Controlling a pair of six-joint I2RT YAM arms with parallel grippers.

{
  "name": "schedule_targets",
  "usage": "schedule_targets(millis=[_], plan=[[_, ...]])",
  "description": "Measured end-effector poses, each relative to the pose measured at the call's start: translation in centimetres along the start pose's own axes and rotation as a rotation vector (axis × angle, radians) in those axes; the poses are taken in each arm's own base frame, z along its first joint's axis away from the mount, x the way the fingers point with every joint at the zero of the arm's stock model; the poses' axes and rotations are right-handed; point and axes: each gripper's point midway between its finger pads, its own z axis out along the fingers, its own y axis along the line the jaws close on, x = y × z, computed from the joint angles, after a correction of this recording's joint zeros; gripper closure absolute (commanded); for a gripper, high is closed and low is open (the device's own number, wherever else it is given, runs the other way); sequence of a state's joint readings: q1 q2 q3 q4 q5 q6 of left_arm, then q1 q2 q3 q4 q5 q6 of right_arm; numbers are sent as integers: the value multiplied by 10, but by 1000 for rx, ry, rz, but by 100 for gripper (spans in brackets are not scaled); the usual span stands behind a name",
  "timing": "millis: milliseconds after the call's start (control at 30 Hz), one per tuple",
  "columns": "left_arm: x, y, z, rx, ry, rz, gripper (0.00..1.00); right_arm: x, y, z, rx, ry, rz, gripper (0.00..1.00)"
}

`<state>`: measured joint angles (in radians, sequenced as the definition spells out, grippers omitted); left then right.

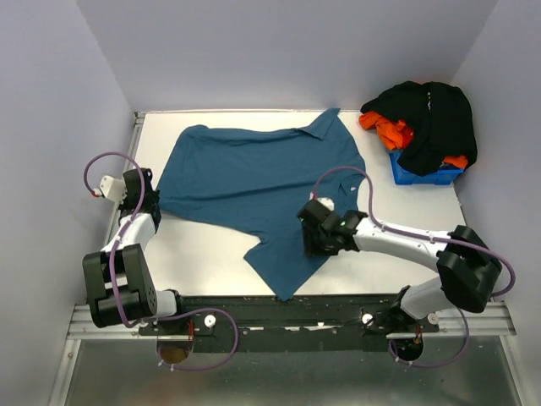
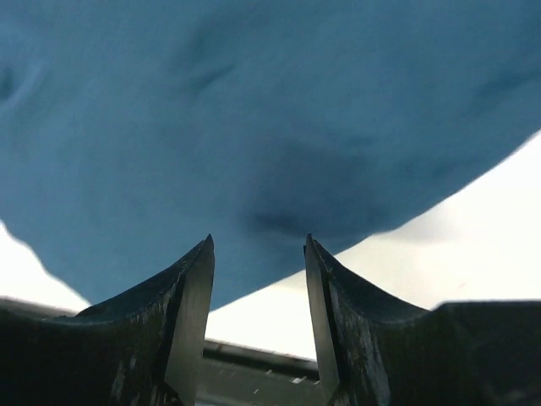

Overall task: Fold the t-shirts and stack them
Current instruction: Grap the side of the flattened tshirt closest away from the robot with both arms

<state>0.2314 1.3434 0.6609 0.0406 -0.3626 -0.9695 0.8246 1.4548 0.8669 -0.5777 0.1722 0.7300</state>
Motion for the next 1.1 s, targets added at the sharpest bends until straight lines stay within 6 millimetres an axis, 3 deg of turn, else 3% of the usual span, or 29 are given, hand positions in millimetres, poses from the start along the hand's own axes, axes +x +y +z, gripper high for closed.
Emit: schedule_targets(millis=[200, 433, 767, 967, 1100], plan=[[1, 2, -1, 1, 0, 0, 100, 52, 50, -5, -48, 63, -84, 46], [0, 1, -1, 5, -3, -3, 100, 97, 62, -3, -17, 134, -124, 46], [-1, 0, -3, 9, -8, -9, 100, 111, 94, -20, -80, 125, -177, 43], [-5, 1, -8, 15, -26, -29, 100, 120, 96, -4, -31, 153, -194, 52], [-1, 3, -9, 12, -19, -32, 100, 120, 95, -4, -24, 154, -186, 76]])
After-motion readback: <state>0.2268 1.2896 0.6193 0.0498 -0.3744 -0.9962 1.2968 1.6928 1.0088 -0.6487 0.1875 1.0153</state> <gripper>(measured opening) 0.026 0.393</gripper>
